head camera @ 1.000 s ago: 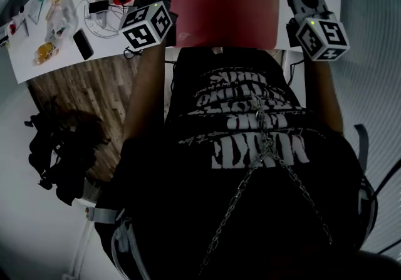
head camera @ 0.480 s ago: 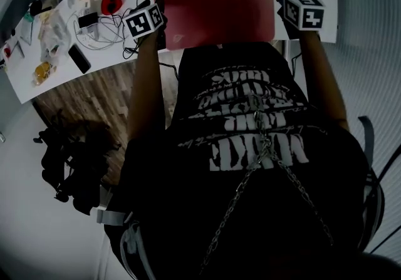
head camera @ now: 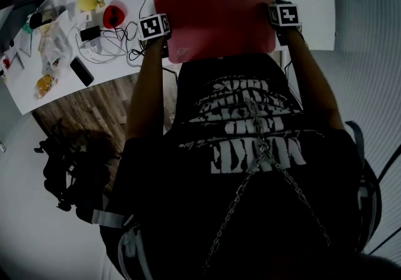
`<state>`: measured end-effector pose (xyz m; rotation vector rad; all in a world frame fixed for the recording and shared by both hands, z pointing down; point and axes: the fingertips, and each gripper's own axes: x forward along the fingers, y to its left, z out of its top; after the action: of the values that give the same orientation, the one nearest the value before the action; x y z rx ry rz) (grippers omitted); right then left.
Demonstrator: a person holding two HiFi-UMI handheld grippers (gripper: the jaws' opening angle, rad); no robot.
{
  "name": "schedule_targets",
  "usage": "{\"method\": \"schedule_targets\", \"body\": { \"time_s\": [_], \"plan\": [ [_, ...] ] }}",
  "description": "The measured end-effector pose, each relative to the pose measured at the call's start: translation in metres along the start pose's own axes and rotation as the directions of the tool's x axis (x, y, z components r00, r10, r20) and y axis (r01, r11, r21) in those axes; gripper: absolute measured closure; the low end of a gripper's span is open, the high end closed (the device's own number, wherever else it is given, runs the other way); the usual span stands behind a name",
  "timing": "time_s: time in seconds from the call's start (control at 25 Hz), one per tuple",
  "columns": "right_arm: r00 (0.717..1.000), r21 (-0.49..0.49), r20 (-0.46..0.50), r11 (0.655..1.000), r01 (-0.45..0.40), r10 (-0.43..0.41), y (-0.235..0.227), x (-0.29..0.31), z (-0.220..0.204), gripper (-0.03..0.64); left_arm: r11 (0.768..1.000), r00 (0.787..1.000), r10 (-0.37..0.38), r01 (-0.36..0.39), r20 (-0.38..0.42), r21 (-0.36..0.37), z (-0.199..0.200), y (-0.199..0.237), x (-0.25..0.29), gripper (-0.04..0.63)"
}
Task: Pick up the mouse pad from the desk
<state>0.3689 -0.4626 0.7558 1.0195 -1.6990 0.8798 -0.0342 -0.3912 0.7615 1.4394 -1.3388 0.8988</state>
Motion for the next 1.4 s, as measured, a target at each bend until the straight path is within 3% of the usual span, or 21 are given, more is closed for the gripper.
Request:
{"method": "schedule_targets", "body": {
  "time_s": [0.08, 0.16, 0.32, 0.44, 0.48, 0.56, 0.64, 0.72, 0.84, 0.96, 1.08, 1.24, 1.4],
  "plan": [
    [1.0, 0.001, 0.015, 1.0, -0.002, 0.002, -0.001, 0.002, -0.001, 0.359, 1.0, 1.0, -0.007, 0.007, 0.01, 0.02, 0.0, -0.003, 0.002, 0.358],
    [1.0, -0.011, 0.019, 1.0, -0.003, 0.003, 0.0, 0.0, 0.002, 0.366, 0.998, 1.0, -0.006, 0.006, -0.002, 0.06, 0.002, -0.008, 0.002, 0.405],
    [0.999, -0.046, -0.026, 0.999, 0.03, -0.031, 0.008, -0.006, 0.002, 0.462, 0.993, 0.999, -0.007, 0.011, -0.042, 0.114, 0.002, -0.022, 0.008, 0.519],
    [0.999, 0.025, -0.006, 0.998, -0.051, 0.051, 0.023, -0.003, 0.003, 0.546, 0.995, 0.999, -0.026, 0.029, -0.032, 0.095, 0.006, -0.023, 0.007, 0.545],
    [0.995, 0.073, 0.016, 0.992, -0.103, 0.103, 0.032, -0.002, 0.005, 0.577, 0.996, 0.998, -0.054, 0.056, -0.03, 0.067, 0.006, -0.025, 0.004, 0.556],
    [0.985, 0.158, 0.036, 0.973, -0.171, 0.167, 0.045, -0.012, 0.003, 0.577, 0.99, 0.989, -0.143, 0.143, -0.026, -0.009, 0.001, -0.034, -0.004, 0.558],
    [0.978, 0.183, 0.059, 0.961, -0.208, 0.2, 0.053, -0.036, 0.003, 0.576, 0.973, 0.974, -0.228, 0.228, -0.002, -0.044, 0.001, -0.045, -0.019, 0.558],
    [0.965, 0.133, 0.123, 0.96, -0.248, 0.232, 0.064, -0.065, 0.015, 0.575, 0.96, 0.96, -0.276, 0.278, 0.049, -0.026, 0.008, -0.056, -0.042, 0.557],
    [0.942, 0.058, 0.195, 0.956, -0.289, 0.273, 0.088, -0.118, 0.02, 0.566, 0.952, 0.942, -0.305, 0.296, 0.14, 0.078, 0.017, -0.077, -0.095, 0.555],
    [0.922, -0.009, 0.28, 0.961, -0.277, 0.268, 0.099, -0.181, 0.031, 0.566, 0.935, 0.912, -0.336, 0.295, 0.233, 0.195, 0.034, -0.103, -0.163, 0.555],
    [0.882, -0.103, 0.396, 0.966, -0.235, 0.257, 0.108, -0.248, 0.068, 0.568, 0.913, 0.864, -0.372, 0.275, 0.338, 0.301, 0.07, -0.121, -0.232, 0.555],
    [0.801, -0.189, 0.547, 0.968, -0.168, 0.245, 0.118, -0.335, 0.118, 0.568, 0.886, 0.794, -0.407, 0.223, 0.451, 0.406, 0.112, -0.133, -0.314, 0.555],
    [0.715, -0.238, 0.657, 0.966, -0.105, 0.24, 0.126, -0.406, 0.148, 0.568, 0.881, 0.722, -0.423, 0.185, 0.547, 0.436, 0.134, -0.136, -0.377, 0.554]
  ]
}}
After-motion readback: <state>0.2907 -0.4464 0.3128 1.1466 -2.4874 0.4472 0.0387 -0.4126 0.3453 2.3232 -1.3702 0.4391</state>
